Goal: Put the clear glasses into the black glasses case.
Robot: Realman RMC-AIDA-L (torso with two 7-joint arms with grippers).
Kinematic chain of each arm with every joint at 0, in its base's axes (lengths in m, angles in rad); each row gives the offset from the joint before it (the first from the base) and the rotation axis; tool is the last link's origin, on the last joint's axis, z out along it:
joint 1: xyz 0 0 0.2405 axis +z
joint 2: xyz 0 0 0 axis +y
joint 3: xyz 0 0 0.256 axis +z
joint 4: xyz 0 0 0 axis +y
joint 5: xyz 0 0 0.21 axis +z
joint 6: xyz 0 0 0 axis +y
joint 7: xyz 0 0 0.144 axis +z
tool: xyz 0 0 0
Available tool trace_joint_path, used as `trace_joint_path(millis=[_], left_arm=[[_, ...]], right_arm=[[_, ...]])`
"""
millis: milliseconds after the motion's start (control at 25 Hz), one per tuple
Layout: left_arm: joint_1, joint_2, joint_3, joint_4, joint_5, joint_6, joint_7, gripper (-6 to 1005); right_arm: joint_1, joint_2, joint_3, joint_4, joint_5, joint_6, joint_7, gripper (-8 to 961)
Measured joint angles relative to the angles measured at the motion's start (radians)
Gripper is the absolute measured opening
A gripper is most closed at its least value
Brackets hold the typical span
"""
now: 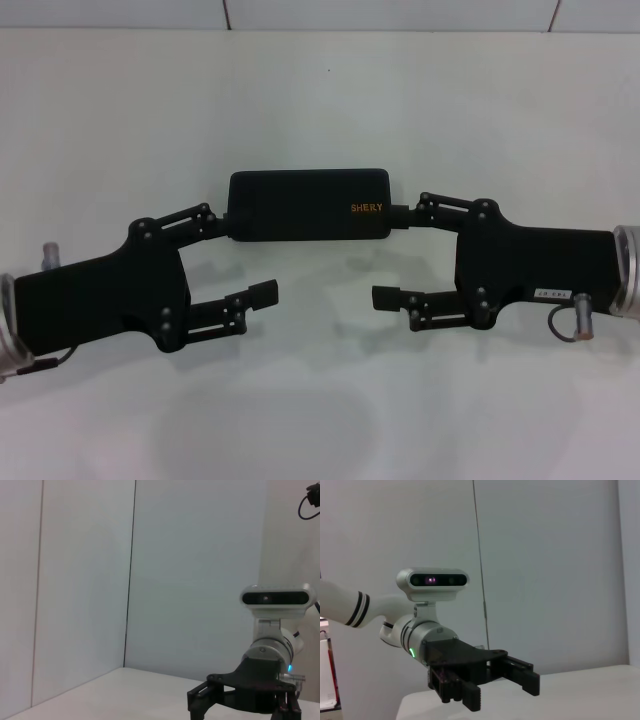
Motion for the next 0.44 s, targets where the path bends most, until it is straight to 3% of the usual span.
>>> trace_joint_path(millis=[440], left_arm=[[0.001, -0.003, 0.000, -0.004, 0.012, 0.002, 0.000, 787]], right_arm=[[-0.011, 0.003, -0.002, 0.010, 0.002, 0.000, 0.001, 845]])
